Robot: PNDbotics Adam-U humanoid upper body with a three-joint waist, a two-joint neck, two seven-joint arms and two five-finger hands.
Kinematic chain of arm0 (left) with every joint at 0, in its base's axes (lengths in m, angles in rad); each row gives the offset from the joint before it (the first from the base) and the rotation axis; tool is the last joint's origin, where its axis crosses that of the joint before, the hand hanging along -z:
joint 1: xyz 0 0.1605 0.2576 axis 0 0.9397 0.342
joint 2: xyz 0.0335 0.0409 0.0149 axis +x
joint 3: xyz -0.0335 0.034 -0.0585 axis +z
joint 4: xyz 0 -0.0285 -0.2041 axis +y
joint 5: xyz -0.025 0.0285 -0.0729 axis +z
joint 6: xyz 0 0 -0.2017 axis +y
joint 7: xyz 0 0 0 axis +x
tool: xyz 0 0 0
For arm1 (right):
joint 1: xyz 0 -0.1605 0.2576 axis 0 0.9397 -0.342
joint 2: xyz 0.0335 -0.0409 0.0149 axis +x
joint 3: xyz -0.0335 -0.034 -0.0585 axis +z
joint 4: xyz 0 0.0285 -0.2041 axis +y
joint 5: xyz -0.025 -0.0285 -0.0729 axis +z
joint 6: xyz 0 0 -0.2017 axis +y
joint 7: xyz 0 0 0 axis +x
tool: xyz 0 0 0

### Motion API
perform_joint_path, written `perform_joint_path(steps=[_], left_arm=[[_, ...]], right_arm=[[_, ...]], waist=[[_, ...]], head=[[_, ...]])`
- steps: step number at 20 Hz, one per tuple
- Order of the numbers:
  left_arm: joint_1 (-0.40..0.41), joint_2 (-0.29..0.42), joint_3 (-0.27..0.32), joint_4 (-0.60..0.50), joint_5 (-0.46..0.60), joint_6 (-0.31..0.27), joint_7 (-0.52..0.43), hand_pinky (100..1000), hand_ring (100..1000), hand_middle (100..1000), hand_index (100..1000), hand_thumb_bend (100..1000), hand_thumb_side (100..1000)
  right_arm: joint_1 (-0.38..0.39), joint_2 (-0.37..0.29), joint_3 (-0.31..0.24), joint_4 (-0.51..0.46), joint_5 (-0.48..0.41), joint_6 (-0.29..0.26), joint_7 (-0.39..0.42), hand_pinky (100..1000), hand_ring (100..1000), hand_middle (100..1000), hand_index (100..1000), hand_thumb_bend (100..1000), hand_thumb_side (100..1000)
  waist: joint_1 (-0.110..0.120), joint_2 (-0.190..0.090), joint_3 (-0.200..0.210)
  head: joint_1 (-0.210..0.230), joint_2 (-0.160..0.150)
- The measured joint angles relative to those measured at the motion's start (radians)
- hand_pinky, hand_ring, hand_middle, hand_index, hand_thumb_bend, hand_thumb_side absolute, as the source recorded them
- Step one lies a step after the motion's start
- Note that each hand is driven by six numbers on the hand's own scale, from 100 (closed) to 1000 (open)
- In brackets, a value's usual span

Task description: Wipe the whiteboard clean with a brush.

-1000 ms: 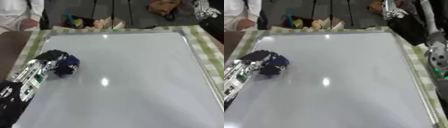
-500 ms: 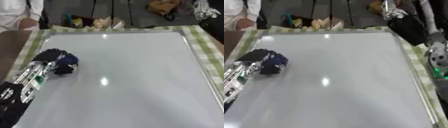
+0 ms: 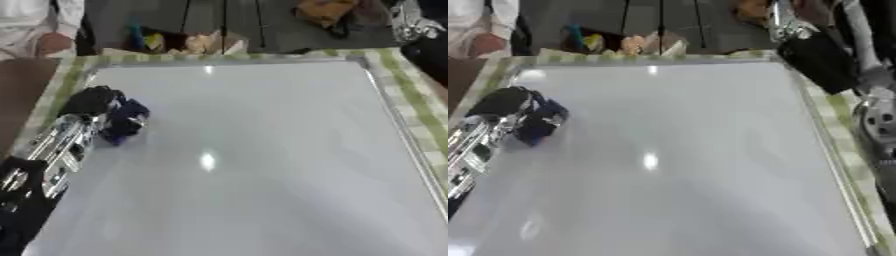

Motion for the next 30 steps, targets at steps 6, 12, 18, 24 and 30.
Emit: perform_joint_path(steps=[6,12,18,24,30], left_arm=[[-0.037,-0.013,0.039,0.066,-0.006,0.011,0.059,100,309,481,750,100,763],[-0.073,-0.026,0.082,0.127,0.009,0.026,0.118,100,304,480,750,100,755],[-0.105,-0.027,0.119,0.191,-0.009,0.040,0.184,100,302,480,745,100,750],[-0.128,-0.033,0.151,0.244,-0.044,0.044,0.226,100,304,479,741,100,750],[-0.144,-0.034,0.185,0.284,-0.018,0.056,0.248,102,306,482,748,100,750]], right_arm=[[-0.008,0.000,0.006,0.000,-0.003,0.000,0.001,821,880,841,841,100,1000],[-0.019,0.001,0.008,0.000,-0.005,0.001,0.003,822,880,841,841,100,1000],[-0.029,0.001,0.012,0.000,-0.006,-0.002,0.008,822,880,842,842,100,1000],[-0.039,0.001,0.018,0.000,-0.011,-0.003,0.008,822,879,841,841,100,1000],[-0.045,0.001,0.018,0.000,-0.013,-0.003,0.004,822,879,841,841,100,1000]], waist=[[-0.002,0.013,-0.015],[-0.006,0.027,-0.033],[-0.006,0.041,-0.051],[-0.007,0.049,-0.064],[-0.007,0.054,-0.073]], head=[[0.017,-0.009],[0.033,-0.018],[0.051,-0.037],[0.067,-0.048],[0.075,-0.055]])
